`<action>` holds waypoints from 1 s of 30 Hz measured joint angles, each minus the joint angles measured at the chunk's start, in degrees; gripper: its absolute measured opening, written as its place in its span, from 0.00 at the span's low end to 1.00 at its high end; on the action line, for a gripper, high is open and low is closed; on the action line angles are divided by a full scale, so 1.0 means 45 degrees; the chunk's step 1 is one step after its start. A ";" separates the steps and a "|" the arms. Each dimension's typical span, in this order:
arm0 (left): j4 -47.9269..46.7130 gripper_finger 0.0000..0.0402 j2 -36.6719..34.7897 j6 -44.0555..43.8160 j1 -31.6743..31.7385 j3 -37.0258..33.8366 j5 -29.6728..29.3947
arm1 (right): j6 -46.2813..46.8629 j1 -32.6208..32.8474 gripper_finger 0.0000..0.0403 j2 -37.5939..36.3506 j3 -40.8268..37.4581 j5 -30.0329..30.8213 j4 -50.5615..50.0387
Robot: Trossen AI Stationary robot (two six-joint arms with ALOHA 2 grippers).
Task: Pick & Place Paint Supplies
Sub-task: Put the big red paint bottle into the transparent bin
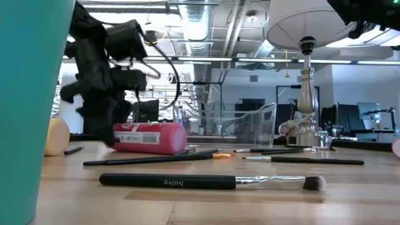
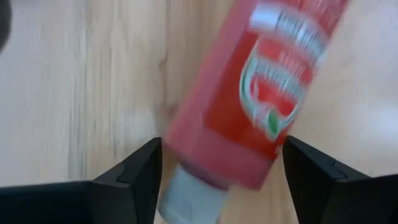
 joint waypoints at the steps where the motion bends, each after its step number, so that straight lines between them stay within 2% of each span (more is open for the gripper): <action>1: 0.0197 0.56 -0.0227 -0.0004 -0.0076 0.0013 0.0013 | 0.0000 0.0000 0.25 0.0005 0.0000 0.0000 -0.0008; 6: 0.0741 0.56 -0.1033 -0.0065 -0.0450 0.0017 0.0012 | 0.0000 0.0005 0.25 0.0000 0.0000 0.0000 -0.0004; 10: 0.0669 0.56 -0.1094 -0.0303 -0.0615 0.0018 0.0010 | 0.0000 0.0005 0.25 0.0000 0.0000 0.0000 -0.0005; 30: 0.0511 0.51 0.0081 -0.1349 -0.0822 -0.0242 0.0420 | 0.0330 0.0005 0.25 0.0000 0.0000 0.0000 -0.0181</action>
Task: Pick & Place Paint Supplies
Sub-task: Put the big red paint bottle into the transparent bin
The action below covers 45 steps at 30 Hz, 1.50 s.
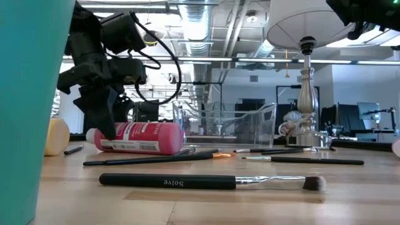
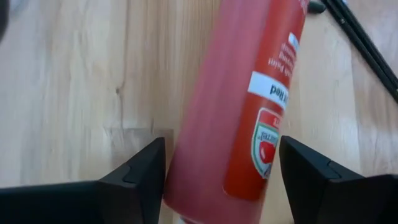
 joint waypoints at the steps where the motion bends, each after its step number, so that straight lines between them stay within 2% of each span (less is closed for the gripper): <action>1: -0.0016 0.51 0.0000 -0.0118 0.0000 -0.0137 0.0005 | 0.0000 0.0000 0.25 0.0000 0.0000 0.0000 -0.0008; 9: 0.1657 0.50 -0.0058 -0.0722 -0.0019 -0.1356 -0.0018 | 0.0000 0.0000 0.25 0.0000 0.0000 0.0000 -0.0059; 14: 0.2683 0.49 -0.0107 -0.0675 -0.0019 -0.1517 -0.0010 | 0.0005 0.0001 0.25 0.0000 0.0017 0.0000 -0.0405; 17: 0.2858 0.48 -0.0089 -0.0665 -0.0019 -0.1517 0.0003 | 0.0550 0.0003 0.26 0.0000 0.0660 -0.0005 -0.2081; 22: 0.2917 0.46 -0.0083 -0.0661 -0.0019 -0.1522 0.0010 | 0.2356 0.0005 0.30 0.0545 0.2714 -0.0024 -0.7294; 26: 0.2922 0.43 -0.0083 -0.0668 -0.0019 -0.1522 0.0010 | 0.3212 0.0015 0.38 0.1910 0.3876 -0.0044 -0.9727; 32: 0.2931 0.35 -0.0092 -0.1024 -0.0019 -0.1522 0.0010 | 0.3810 0.0029 0.50 0.4366 0.4937 -0.0097 -1.0069; 35: 0.2961 0.35 -0.0097 -0.1290 -0.0129 -0.1522 -0.0013 | 0.4016 0.0027 0.55 0.5780 0.5621 -0.0774 -1.0023; 41: 0.2952 0.36 -0.0092 -0.1340 -0.0526 -0.1335 -0.0117 | 0.4018 0.0034 0.57 0.8712 0.6986 -0.2865 -1.0180; 45: 0.3024 0.35 -0.0092 -0.1335 -0.0712 -0.0975 -0.0232 | 0.4095 0.0037 0.56 1.0642 0.8262 -0.3131 -1.1224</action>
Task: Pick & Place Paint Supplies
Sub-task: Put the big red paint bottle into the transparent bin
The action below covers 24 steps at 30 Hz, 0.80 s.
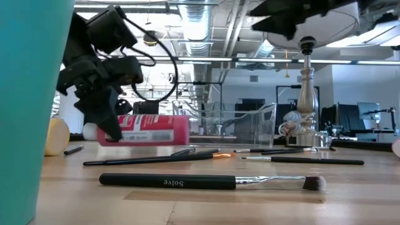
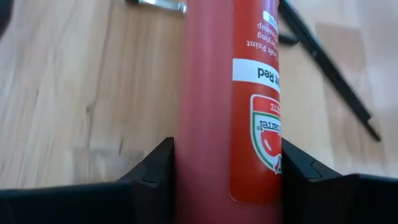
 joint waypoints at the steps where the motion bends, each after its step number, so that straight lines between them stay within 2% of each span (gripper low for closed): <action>1: -0.0001 0.35 0.0000 0.0010 -0.0033 0.0114 -0.0097 | 0.0065 -0.0003 0.55 0.0413 0.0322 -0.0007 -0.0362; 11: 0.0030 0.35 0.0000 0.0442 -0.0055 0.1482 -0.0219 | 0.0139 -0.0007 0.54 0.3856 0.3010 -0.0161 -0.2500; 17: 0.0044 0.35 -0.0005 0.0698 -0.0055 0.2121 -0.0730 | 0.0106 0.0050 0.54 0.5177 0.4080 -0.0648 -0.3896; 22: 0.0037 0.35 -0.0005 0.0714 -0.0051 0.2270 -0.0944 | 0.0004 0.0234 0.55 0.5894 0.4856 -0.0726 -0.4311; 24: 0.0018 0.35 -0.0005 0.0714 -0.0051 0.2270 -0.0969 | -0.0155 0.0424 0.56 0.6099 0.5025 -0.1222 -0.4269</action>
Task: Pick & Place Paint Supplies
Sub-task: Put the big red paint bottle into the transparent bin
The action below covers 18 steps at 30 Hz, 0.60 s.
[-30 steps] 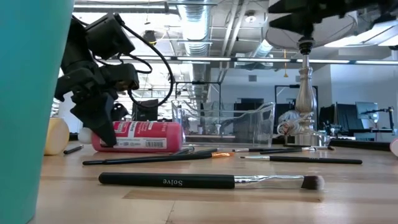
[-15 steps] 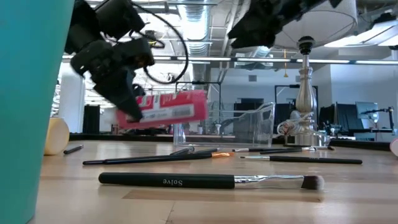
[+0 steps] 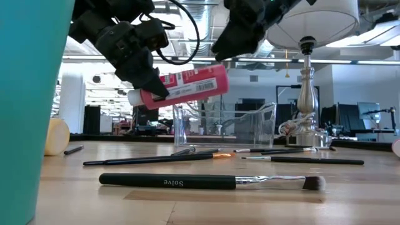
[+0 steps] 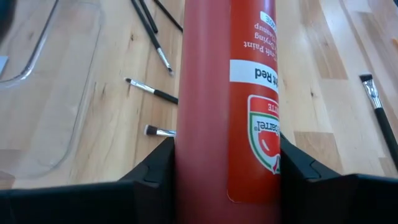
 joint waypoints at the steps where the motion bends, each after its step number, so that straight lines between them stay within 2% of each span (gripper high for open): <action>1: -0.0019 0.34 0.0000 0.0002 0.0000 0.0000 -0.0016 | -0.0058 0.0108 0.56 0.0065 0.0049 -0.0333 -0.0163; 3: -0.0012 0.34 0.0000 0.0000 0.0000 0.0000 -0.0033 | -0.0158 0.0383 0.57 0.0265 0.0255 -0.0779 -0.0280; 9: 0.0012 0.34 0.0000 0.0001 -0.0007 0.0000 -0.0154 | -0.0321 0.1088 0.61 0.0938 0.0997 -0.0769 -0.0971; 18: 0.0028 0.34 0.0000 0.0022 -0.0177 0.0000 -0.0151 | -0.0125 0.0981 0.68 0.1999 0.1931 -0.0558 -0.1586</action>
